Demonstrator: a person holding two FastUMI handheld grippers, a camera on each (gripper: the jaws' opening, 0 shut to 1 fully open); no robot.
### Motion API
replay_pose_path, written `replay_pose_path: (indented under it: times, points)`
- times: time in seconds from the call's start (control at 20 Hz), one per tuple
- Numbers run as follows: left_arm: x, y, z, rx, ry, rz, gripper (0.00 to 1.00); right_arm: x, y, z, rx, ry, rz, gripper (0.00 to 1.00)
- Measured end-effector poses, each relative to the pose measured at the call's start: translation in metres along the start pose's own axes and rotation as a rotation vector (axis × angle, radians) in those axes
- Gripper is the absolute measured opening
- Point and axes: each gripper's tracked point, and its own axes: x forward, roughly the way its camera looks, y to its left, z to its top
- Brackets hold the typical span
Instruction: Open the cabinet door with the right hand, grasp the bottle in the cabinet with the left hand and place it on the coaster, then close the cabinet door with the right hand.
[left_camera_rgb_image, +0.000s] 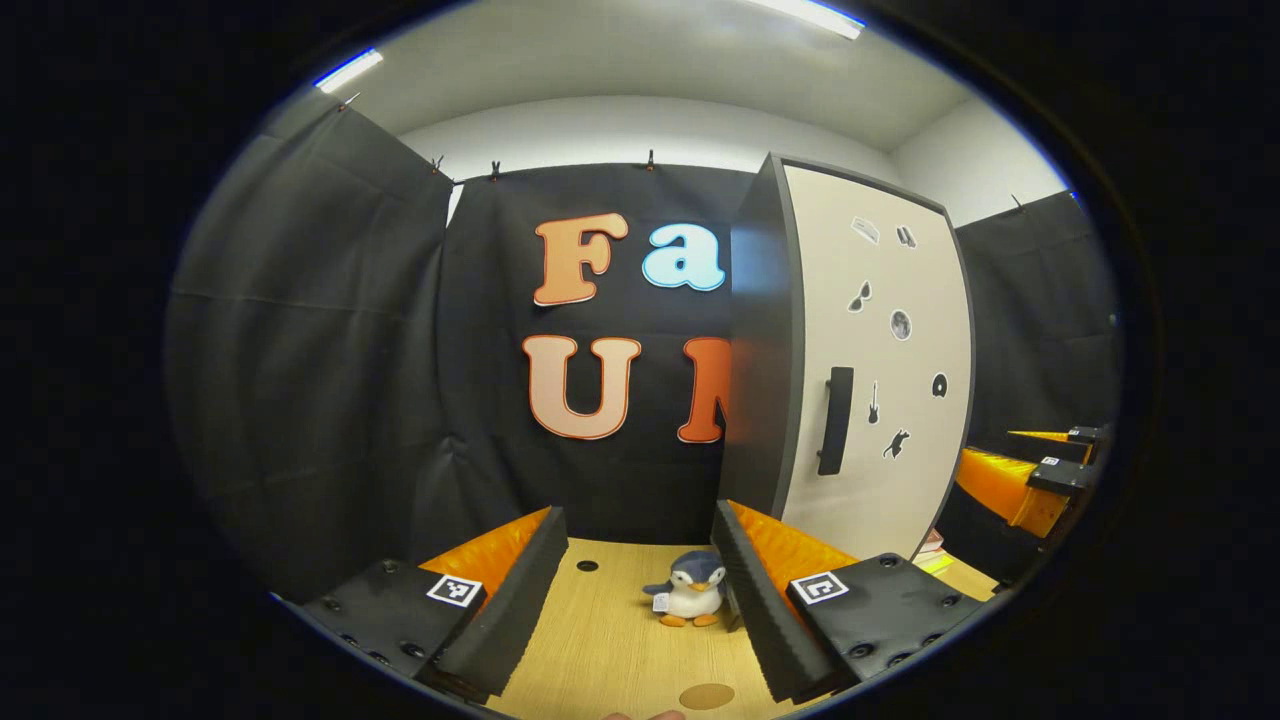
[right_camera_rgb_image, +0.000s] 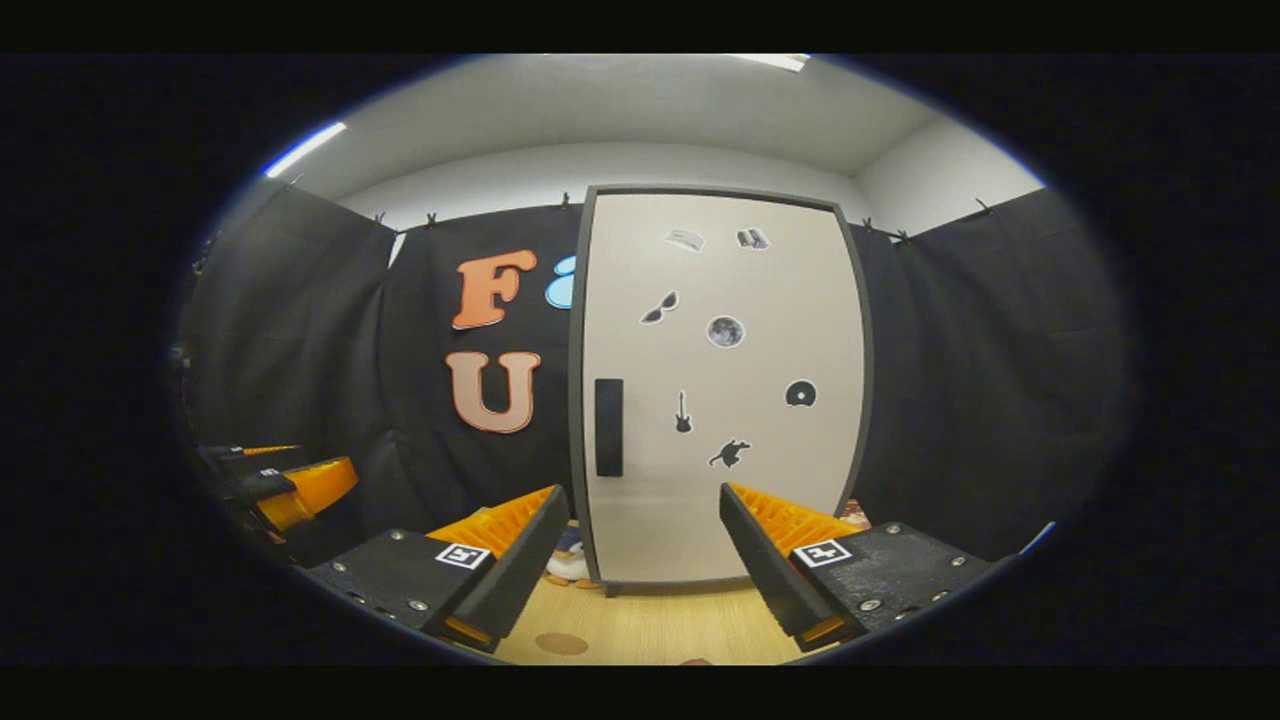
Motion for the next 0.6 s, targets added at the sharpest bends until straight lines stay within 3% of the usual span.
replay_pose_path:
  times: [0.6]
  points:
    - [-0.001,0.016,0.001,0.013,-0.015,0.008,0.96,0.099,0.047,0.032,-0.040,-0.045,0.065,0.95]
